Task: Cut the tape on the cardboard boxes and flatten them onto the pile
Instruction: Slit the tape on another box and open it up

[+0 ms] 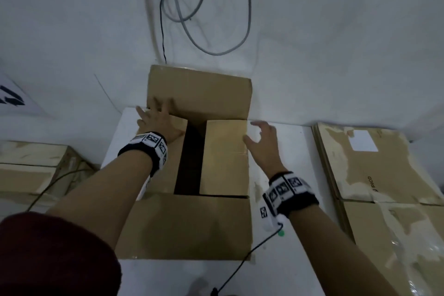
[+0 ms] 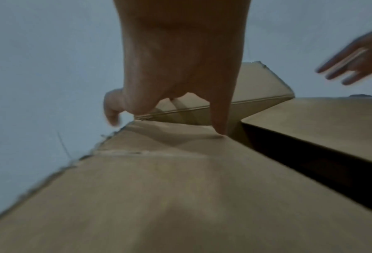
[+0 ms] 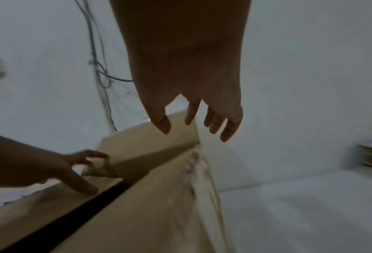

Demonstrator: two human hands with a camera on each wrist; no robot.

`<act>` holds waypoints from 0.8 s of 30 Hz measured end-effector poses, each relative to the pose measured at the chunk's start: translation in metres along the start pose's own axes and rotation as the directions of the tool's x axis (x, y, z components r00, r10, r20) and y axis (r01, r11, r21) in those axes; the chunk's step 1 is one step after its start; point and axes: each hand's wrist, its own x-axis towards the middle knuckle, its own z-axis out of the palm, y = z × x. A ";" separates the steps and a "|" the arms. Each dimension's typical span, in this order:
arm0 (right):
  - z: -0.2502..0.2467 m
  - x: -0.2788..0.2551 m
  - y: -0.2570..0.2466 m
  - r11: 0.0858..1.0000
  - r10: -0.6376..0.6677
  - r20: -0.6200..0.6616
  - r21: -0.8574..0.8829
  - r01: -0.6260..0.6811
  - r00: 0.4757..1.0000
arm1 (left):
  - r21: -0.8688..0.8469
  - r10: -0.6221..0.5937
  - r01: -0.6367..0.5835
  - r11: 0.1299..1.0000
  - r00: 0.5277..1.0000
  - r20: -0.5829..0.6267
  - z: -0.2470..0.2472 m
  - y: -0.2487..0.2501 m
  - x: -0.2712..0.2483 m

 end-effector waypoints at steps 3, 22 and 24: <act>0.020 0.029 -0.041 0.970 -0.003 0.173 -0.241 0.045 0.985 | 0.083 -0.011 0.009 0.996 0.999 0.030 -0.002 -0.010 0.007; 0.049 0.003 -0.029 0.866 0.164 0.364 -0.498 0.043 0.917 | -0.266 0.022 0.028 0.963 0.983 0.184 -0.005 -0.029 -0.054; 0.029 0.000 -0.028 0.974 0.079 0.416 -0.228 0.020 0.906 | -0.537 0.084 0.058 0.842 0.968 0.236 -0.021 -0.038 -0.067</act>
